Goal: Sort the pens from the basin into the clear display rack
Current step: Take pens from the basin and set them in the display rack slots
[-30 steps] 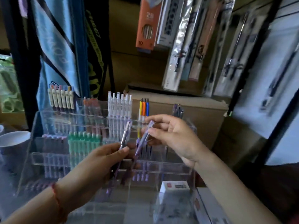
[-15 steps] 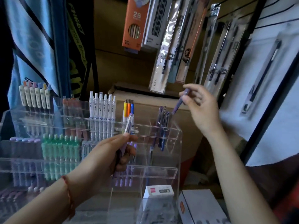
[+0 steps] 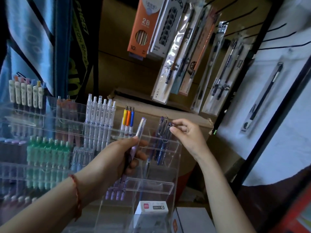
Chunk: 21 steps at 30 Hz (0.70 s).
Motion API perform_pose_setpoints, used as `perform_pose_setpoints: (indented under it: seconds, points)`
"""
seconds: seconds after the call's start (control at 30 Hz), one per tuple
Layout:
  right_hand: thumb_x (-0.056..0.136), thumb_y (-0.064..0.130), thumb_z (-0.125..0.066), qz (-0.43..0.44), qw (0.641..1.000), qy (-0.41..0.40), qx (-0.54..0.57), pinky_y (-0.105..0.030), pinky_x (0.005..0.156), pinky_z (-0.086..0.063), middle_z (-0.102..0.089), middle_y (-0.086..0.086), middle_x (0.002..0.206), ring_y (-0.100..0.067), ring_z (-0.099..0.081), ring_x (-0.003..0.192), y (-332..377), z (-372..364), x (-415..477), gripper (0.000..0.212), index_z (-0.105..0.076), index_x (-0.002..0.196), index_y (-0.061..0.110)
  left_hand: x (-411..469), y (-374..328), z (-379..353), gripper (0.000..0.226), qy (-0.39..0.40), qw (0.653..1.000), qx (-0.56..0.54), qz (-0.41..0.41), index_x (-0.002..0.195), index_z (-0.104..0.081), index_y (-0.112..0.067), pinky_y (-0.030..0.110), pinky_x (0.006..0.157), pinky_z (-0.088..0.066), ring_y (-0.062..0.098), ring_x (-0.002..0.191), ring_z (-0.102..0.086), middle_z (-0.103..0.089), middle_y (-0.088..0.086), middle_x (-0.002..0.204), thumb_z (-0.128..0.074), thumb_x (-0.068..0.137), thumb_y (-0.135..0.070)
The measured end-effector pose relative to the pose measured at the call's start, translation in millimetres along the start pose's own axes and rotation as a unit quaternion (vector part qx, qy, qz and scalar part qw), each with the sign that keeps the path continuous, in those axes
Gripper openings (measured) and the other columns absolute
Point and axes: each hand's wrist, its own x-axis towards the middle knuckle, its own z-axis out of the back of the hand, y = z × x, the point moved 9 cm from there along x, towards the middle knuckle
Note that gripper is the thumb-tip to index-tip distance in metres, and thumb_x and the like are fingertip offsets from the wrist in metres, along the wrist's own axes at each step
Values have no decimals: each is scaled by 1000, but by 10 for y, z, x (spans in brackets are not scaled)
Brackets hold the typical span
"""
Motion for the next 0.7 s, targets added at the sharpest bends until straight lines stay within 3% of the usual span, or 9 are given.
perform_pose_setpoints:
  seconds: [0.1, 0.17, 0.27, 0.4, 0.53, 0.6, 0.63, 0.7]
  points:
    - [86, 8, -64, -17, 1000, 12, -14, -16, 79, -50, -67, 7, 98, -12, -64, 97, -37, -35, -47, 24, -60, 100, 27, 10, 16, -54, 32, 15, 1000, -22, 1, 98, -61, -6, 18, 39, -30, 7, 40, -41, -58, 2, 53, -31, 97, -17]
    - [86, 9, -64, 2, 997, -22, -72, -11, 86, -42, -60, 16, 108, 0, -56, 103, 62, 22, -80, 38, -55, 118, 27, 15, 33, -87, 31, 26, 999, -23, -2, 100, -60, -6, 18, 39, -32, 7, 42, -42, -59, 2, 55, -30, 97, -15]
    - [89, 16, -59, 36, 995, -95, -23, -9, 80, -44, -61, 12, 106, 4, -56, 92, 366, 97, -232, 35, -54, 123, 26, 26, 38, -139, 30, 44, 999, -20, -15, 102, -59, -8, 18, 41, -33, 8, 45, -42, -61, 2, 58, -30, 97, -14]
    - [91, 28, -53, 12, 994, 77, 79, -13, 75, -51, -68, 7, 98, 1, -64, 90, 648, -365, -425, 26, -56, 117, 31, 23, -9, -263, 28, 66, 997, -7, -45, 98, -61, -10, 18, 43, -32, 10, 48, -41, -60, 3, 60, -33, 96, -12]
    - [83, 20, -60, -8, 985, 42, 170, -23, 78, -54, -73, -1, 91, -11, -69, 90, 610, -273, -413, 30, -60, 113, 21, 28, -120, -326, 25, 42, 992, 76, -87, 100, -63, -15, 14, 44, -40, 6, 51, -49, -63, -1, 65, -38, 97, -15]
    - [81, 15, -58, -19, 963, -45, 266, -32, 82, -56, -72, -4, 90, -16, -69, 89, 542, 49, -356, 35, -57, 116, 12, 40, -306, -321, 23, -12, 957, 232, -176, 105, -62, -18, 12, 58, -47, 5, 69, -57, -65, -4, 82, -40, 96, -19]
    - [84, 10, -56, 3, 947, -116, 300, -33, 82, -56, -71, -5, 91, -16, -69, 88, 541, 295, -338, 32, -55, 116, 8, 27, -420, -319, 25, -49, 916, 319, -239, 111, -59, -20, 14, 69, -48, 7, 83, -57, -63, -5, 94, -39, 96, -21]
    - [90, 2, -52, 96, 928, -240, 269, -31, 83, -56, -68, -5, 98, -14, -69, 91, 649, 762, -354, 23, -54, 112, 7, -88, -686, -377, 34, -137, 782, 478, -376, 121, -56, -15, 25, 89, -45, 15, 104, -52, -60, -2, 110, -34, 96, -22]
